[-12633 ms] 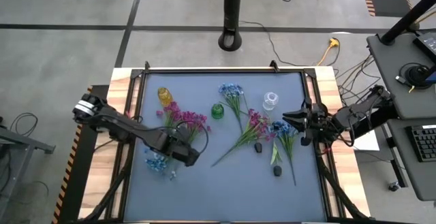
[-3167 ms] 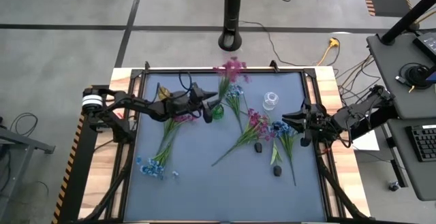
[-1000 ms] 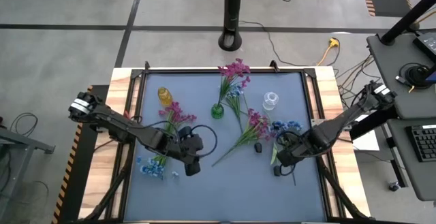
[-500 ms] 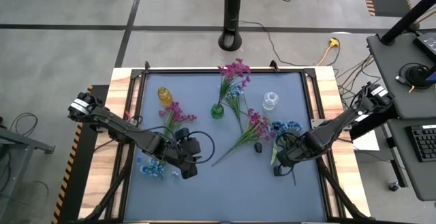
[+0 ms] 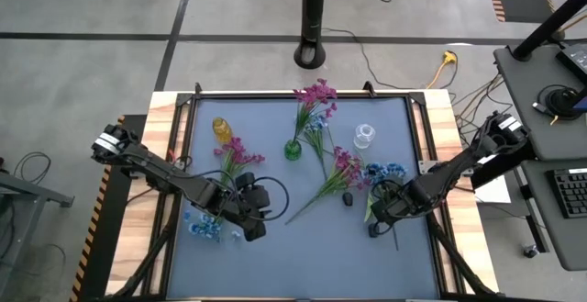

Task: Sort flowers into vase by color
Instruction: Put the right blue flowers into the transparent vase

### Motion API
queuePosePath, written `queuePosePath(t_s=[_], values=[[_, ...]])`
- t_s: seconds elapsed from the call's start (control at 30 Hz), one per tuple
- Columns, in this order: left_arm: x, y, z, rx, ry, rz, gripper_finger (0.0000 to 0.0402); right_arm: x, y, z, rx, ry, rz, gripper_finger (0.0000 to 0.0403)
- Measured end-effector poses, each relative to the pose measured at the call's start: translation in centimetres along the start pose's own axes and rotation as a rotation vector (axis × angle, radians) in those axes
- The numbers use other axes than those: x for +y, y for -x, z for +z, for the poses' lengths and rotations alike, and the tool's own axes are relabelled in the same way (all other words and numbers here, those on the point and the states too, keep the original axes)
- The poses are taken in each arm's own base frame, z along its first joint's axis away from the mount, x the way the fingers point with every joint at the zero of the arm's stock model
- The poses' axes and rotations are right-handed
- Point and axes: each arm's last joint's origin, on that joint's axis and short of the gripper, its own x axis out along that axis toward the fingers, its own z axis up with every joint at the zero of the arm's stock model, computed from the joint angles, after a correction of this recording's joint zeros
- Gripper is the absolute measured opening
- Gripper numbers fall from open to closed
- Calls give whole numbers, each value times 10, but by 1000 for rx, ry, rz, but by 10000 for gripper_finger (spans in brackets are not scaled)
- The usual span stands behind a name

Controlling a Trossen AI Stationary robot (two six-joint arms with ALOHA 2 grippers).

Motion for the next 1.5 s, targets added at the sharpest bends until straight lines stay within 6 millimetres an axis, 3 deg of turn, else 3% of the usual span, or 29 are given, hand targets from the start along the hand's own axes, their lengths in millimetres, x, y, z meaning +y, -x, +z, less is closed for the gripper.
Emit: queuePosePath(t_s=[0.27, 0.77, 1.03, 1.3, 1.5], values=[[-1, 0, 2, -19, 13, -12, 157, -5, -12, 0, -13, -2, 20, 212], [-2, 0, 4, -37, 30, -13, 157, -7, -13, 1, -52, 0, 13, 61], [-1, 0, 4, -48, 54, -1, 157, -10, -10, 1, -54, 39, 18, 27], [-1, 0, 4, -48, 58, -1, 157, -15, 31, 9, -147, 61, 28, 24], [0, 1, 3, -34, 39, 10, 157, -10, 69, 18, -348, 98, 200, 23]])
